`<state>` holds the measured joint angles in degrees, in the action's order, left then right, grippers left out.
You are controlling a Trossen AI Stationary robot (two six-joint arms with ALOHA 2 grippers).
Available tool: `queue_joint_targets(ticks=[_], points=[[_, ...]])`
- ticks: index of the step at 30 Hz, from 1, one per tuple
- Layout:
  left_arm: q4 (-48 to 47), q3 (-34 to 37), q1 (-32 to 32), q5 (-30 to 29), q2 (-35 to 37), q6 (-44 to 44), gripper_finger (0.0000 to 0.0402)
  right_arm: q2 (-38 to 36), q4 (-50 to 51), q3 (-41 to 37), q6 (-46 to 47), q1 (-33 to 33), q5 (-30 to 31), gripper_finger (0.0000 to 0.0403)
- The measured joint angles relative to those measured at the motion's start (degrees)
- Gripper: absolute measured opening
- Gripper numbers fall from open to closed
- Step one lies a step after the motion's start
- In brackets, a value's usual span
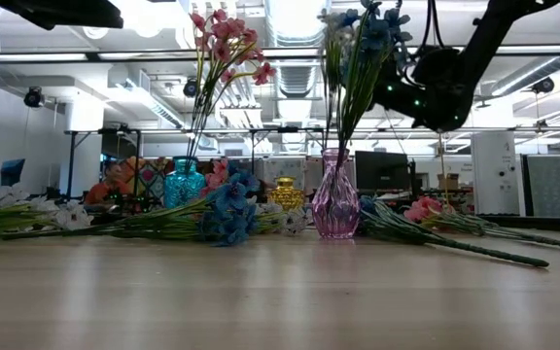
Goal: Sort flowers into vase by color
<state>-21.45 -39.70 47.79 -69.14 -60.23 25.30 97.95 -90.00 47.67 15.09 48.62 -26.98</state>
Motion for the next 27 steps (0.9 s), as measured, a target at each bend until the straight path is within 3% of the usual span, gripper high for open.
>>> queue_joint_targets(ticks=[14, 27], points=[[0.0, 0.0, 0.0, -0.5, 0.0, 0.0, 0.0119, 0.4, 0.0, 1.9, -3.7, -4.5, 0.3, 0.0017], [0.0, 0.0, 0.0, -0.5, 0.0, 0.0, 0.0119, 0.4, 2.0, 3.5, -8.8, -8.5, 5.6, 0.0017]])
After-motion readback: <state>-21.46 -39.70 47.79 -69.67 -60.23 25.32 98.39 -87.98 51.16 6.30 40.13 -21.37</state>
